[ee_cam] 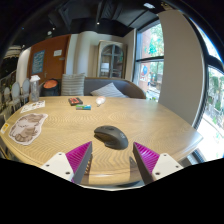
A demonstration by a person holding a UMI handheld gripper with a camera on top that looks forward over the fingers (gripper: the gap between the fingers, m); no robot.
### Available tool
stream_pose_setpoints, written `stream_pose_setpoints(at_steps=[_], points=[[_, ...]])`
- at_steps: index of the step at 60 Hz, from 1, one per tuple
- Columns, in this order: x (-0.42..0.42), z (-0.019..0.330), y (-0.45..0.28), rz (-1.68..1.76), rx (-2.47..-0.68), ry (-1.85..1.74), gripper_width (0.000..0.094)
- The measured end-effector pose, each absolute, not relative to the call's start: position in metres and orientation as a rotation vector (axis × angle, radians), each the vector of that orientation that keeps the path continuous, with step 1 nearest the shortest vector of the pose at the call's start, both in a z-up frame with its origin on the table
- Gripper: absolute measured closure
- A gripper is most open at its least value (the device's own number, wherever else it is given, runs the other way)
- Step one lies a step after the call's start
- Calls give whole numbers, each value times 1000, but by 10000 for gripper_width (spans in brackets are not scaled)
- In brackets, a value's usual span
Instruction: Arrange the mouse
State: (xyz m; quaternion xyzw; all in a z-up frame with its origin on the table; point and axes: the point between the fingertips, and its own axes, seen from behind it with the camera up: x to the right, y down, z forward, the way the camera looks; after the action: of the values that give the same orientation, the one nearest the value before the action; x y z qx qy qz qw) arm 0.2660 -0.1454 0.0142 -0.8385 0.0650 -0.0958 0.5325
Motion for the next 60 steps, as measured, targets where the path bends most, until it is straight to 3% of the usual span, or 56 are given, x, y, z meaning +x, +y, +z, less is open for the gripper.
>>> stream_pose_setpoints(at_steps=[23,28,31,44,48,51,52,60], points=[[333,0,-43,-247,-2130,165,140],[336,-7,-25,-262,-2157,175,250],[333,-10,-21,-215,-2182,201,415],[320,-4,-14,-242,-2174,195,548],[295,14,-18,-180,-2146,201,554],[274,40,-16,-175,-2093,207,558],[266,53,-14,-181,-2062,188,604],[156,119,-10,-124,-1977,76,605]])
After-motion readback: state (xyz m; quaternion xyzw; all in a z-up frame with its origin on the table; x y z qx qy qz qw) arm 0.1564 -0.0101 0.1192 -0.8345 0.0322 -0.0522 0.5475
